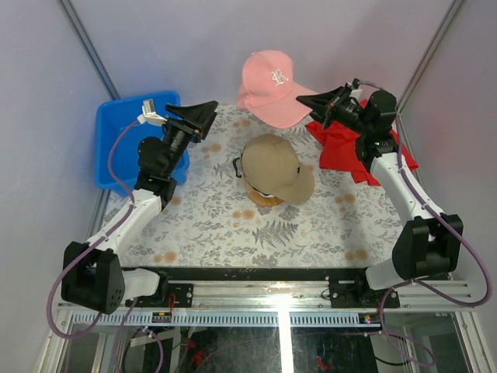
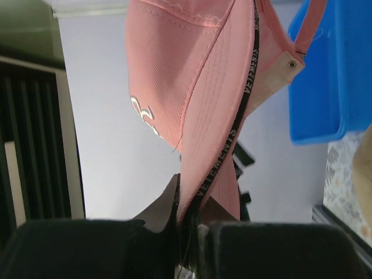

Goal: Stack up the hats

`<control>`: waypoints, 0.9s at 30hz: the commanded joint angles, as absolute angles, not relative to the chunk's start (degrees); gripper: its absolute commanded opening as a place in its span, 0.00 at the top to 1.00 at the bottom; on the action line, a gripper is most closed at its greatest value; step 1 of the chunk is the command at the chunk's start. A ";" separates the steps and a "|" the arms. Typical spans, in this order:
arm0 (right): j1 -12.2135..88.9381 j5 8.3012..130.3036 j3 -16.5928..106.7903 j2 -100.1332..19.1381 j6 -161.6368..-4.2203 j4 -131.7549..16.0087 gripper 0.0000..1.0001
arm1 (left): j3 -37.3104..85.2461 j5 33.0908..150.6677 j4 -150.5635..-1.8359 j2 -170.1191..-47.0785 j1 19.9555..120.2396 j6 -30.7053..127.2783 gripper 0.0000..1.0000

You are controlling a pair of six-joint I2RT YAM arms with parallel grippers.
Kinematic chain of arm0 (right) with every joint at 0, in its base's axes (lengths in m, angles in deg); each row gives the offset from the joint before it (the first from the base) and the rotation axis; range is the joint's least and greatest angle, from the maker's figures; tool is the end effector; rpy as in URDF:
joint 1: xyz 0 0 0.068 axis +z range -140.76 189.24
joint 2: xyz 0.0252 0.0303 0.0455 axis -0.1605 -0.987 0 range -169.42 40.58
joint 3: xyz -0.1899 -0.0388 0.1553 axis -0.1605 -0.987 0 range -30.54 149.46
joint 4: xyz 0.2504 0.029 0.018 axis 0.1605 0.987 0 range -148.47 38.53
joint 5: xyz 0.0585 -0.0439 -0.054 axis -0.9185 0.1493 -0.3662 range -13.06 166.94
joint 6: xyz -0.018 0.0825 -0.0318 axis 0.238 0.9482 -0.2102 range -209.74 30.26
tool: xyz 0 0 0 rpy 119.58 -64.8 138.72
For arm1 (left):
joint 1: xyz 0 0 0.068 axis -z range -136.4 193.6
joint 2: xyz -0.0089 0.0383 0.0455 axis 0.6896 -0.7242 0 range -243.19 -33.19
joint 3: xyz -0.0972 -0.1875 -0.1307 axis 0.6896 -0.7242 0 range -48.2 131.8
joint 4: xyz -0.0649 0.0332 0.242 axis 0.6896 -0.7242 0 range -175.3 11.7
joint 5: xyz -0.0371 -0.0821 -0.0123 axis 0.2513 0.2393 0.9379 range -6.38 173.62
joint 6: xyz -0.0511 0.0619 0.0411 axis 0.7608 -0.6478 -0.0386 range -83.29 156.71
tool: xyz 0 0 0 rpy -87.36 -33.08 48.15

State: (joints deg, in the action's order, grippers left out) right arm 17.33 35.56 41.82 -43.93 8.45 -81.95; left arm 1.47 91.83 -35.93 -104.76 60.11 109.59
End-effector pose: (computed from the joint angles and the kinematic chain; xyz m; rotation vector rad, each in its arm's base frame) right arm 0.3609 0.1052 0.3865 0.6154 1.6631 1.9373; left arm 0.3127 -0.1046 0.3615 -0.5123 1.2502 -1.4307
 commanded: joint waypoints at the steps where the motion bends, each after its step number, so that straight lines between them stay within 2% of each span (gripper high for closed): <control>1: 17.45 22.80 42.73 -44.43 15.11 -95.36 1.00 | 1.45 105.28 -40.10 -108.74 53.32 112.70 0.29; 5: 17.41 21.53 38.81 -46.88 28.81 -114.65 1.00 | 1.10 115.51 -29.18 -116.27 49.66 121.75 0.29; 7: 17.42 20.84 37.76 -48.83 35.10 -124.07 1.00 | -0.96 115.63 -21.16 -118.22 49.16 126.95 0.28; 10: 17.46 20.69 35.12 -50.37 41.01 -133.70 1.00 | -2.30 116.80 -17.01 -120.46 48.94 130.59 0.24; 17: 17.47 18.65 29.92 -49.73 41.73 -135.88 1.00 | -4.43 121.05 -7.59 -125.33 48.83 135.94 0.25; 24: 17.41 17.35 23.47 -50.21 42.20 -139.19 1.00 | -4.38 125.97 -19.13 -122.86 48.53 126.79 0.22; 27: 17.41 17.24 20.97 -51.09 43.17 -141.36 1.00 | -5.35 127.13 -19.30 -123.39 48.54 126.24 0.21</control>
